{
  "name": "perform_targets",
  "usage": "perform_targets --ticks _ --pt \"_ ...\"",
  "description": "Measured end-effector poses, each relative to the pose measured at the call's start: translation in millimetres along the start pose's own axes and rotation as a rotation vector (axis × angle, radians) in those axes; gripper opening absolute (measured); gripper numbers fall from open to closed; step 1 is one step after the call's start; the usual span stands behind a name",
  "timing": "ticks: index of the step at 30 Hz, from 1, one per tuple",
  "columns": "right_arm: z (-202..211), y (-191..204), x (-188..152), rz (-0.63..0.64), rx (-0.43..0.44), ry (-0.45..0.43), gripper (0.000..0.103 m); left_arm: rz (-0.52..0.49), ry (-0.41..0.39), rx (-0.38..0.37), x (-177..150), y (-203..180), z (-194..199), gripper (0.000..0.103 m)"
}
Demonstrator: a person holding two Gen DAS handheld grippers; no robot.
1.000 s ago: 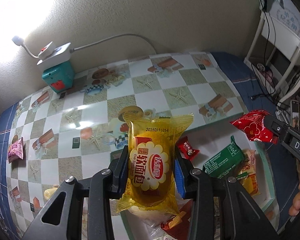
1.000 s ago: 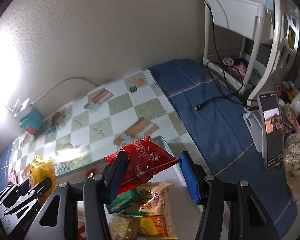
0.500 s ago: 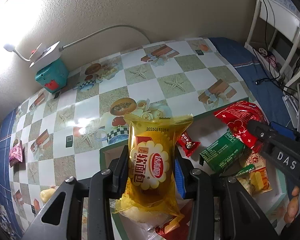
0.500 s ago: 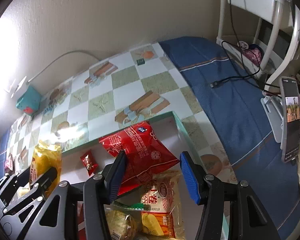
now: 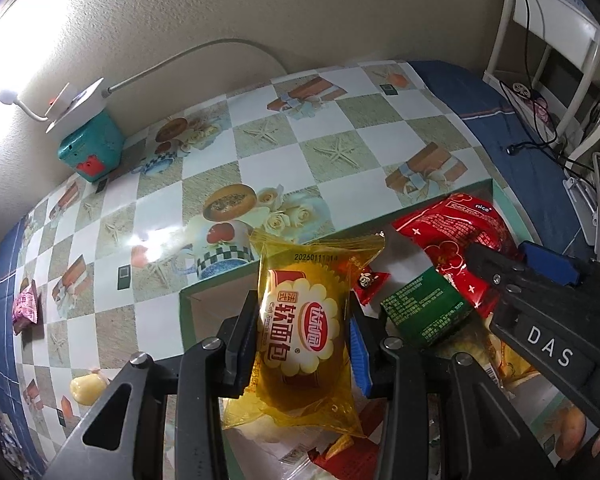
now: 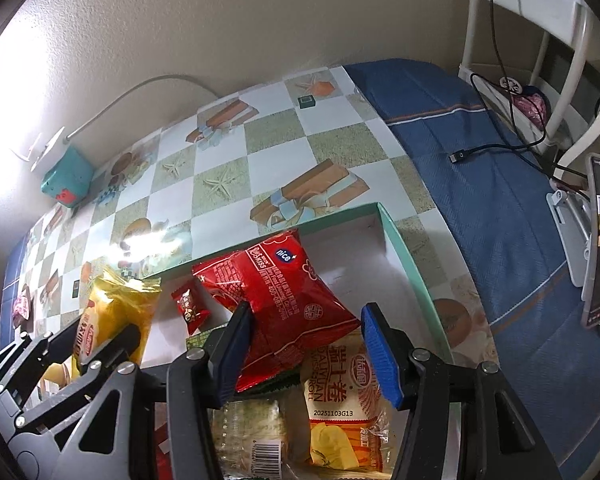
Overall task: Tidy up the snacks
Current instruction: 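Open the left tool to drop the bun pack while the right tool releases the red bag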
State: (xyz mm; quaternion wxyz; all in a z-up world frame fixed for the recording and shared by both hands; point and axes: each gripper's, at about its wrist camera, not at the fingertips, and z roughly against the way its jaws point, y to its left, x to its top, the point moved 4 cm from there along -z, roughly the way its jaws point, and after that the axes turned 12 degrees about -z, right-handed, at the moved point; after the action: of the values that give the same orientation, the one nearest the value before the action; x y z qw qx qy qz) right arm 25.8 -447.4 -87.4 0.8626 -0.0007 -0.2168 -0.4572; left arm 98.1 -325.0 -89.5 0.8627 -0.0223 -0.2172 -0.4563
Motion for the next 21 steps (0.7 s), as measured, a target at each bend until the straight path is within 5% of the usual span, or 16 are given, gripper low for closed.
perform_targets --ticks 6,21 --pt "-1.7 -0.2 -0.7 -0.001 -0.012 0.009 0.068 0.045 0.018 -0.068 -0.7 1.4 -1.2 0.044" --pt "23.7 -5.9 11.9 -0.034 -0.028 -0.08 0.096 0.167 -0.021 -0.073 0.9 34.0 19.3 0.086"
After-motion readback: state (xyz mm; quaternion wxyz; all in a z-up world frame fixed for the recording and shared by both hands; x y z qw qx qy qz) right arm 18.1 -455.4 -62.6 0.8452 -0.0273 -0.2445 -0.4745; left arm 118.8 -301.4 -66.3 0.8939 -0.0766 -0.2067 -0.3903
